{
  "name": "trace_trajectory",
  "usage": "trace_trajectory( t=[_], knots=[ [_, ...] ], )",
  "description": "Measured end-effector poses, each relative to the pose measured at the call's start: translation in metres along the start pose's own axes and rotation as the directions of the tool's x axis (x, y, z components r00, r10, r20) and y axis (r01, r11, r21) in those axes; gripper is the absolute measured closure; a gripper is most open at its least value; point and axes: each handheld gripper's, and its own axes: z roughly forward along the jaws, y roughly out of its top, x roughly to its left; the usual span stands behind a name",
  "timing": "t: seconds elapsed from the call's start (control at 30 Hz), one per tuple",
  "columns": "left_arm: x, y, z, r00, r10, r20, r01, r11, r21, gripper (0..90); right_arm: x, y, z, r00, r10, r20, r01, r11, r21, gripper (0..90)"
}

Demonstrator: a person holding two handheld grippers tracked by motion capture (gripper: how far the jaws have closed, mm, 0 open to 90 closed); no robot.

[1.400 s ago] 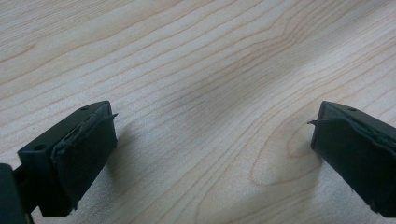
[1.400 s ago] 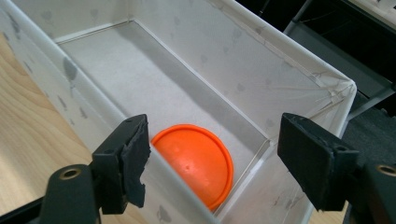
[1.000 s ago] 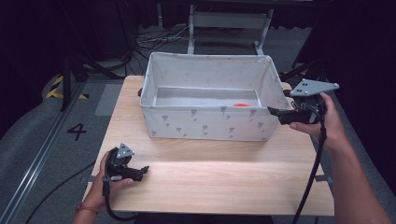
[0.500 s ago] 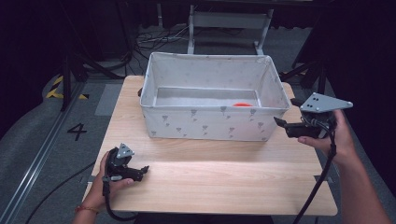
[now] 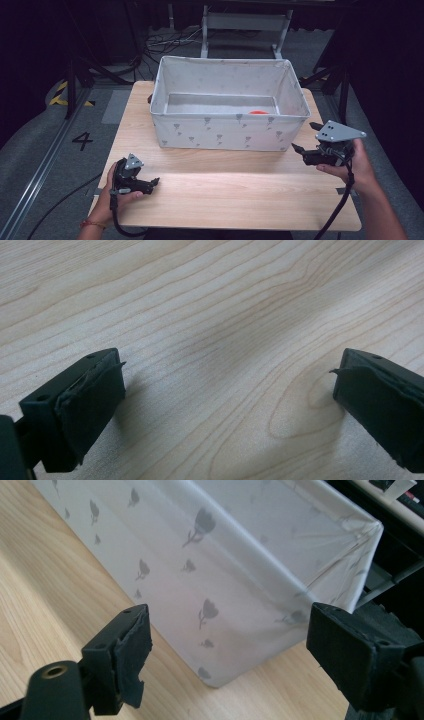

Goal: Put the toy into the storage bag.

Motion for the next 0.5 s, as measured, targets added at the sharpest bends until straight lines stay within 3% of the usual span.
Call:
trace_trajectory(
  t=[0.5],
  knots=[
    [0.000,0.000,0.000,1.0000,0.001,0.000,-0.001,1.0000,0.002,0.6,0.011,-0.046,0.024,0.9989,0.029,-0.038,-0.026,0.997,0.079,18.5]
  ],
)
